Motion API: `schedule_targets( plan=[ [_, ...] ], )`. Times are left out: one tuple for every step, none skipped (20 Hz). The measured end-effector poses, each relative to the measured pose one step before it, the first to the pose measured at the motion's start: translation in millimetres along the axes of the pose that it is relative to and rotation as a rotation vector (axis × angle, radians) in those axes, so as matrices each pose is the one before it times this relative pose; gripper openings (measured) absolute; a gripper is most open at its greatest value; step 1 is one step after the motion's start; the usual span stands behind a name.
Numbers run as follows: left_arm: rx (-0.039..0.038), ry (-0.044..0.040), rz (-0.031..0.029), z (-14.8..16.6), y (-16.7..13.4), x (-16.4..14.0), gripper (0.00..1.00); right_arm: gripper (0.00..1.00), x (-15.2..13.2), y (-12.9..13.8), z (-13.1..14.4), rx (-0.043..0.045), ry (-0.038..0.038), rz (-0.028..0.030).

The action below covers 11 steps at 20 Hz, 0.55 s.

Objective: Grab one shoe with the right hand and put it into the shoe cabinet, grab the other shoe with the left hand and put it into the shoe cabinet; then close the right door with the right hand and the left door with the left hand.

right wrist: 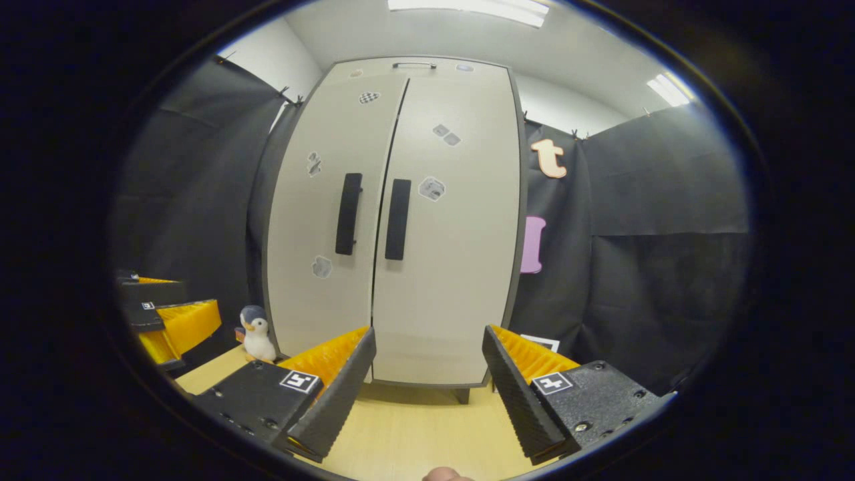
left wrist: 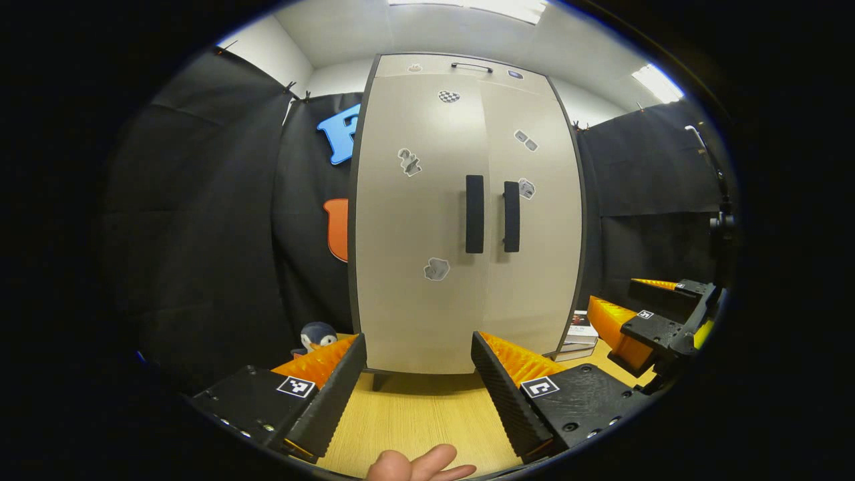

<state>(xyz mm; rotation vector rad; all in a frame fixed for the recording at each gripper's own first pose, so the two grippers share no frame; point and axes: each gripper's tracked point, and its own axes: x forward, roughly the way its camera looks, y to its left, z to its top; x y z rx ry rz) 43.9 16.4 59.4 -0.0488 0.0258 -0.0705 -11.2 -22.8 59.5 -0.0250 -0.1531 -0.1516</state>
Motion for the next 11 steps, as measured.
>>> schedule_targets(
  plan=[
    [-0.00573,-0.00526,0.00273,1.08,1.04,-0.11,0.96,1.0,-0.19,-0.17,-1.22,0.00655,0.00174,0.00178],
    [-0.00215,-0.00453,-0.0002,1.18,-0.4,0.12,0.96,1.0,-0.15,-0.09,-2.14,0.00535,0.00485,0.00022],
    [0.00274,-0.00178,0.00051,-0.88,-0.55,0.79,0.96,1.0,-0.97,-2.11,-1.62,0.00107,0.00442,-0.00207],
    [0.00371,-0.00329,0.00151,0.41,-0.08,-0.16,0.95,1.0,-0.66,-1.7,0.37,-0.00066,0.00008,-0.0027],
    [-0.00046,-0.00326,-0.0009,0.81,-0.04,0.6,0.96,1.0,0.37,-1.7,0.57,0.00004,-0.00213,-0.00491],
    [-0.00162,-0.00138,0.00208,0.06,-0.31,0.77,0.96,1.0,0.32,-1.51,1.36,-0.00012,-0.00308,-0.00482],
    [-0.00262,-0.00012,0.00059,-0.6,0.51,0.45,0.96,1.0,-0.16,-1.56,0.35,-0.00068,-0.00295,-0.00198],
    [-0.00299,0.00132,-0.00022,-0.38,-0.67,0.13,0.96,1.0,0.44,-0.46,0.82,-0.00354,-0.00087,-0.00302],
    [-0.00149,0.00085,0.00115,-0.26,0.47,-0.99,0.96,1.0,0.09,-1.64,-1.18,-0.00341,0.00383,-0.00573],
    [0.00018,0.0008,0.00038,-0.7,0.91,-0.23,0.96,1.0,0.54,-0.37,0.72,0.00322,-0.0003,-0.0025],
    [0.00138,-0.00061,0.00325,-0.46,1.52,-0.74,0.96,1.0,0.06,0.24,0.17,0.00386,-0.00081,-0.00249]
  ],
)
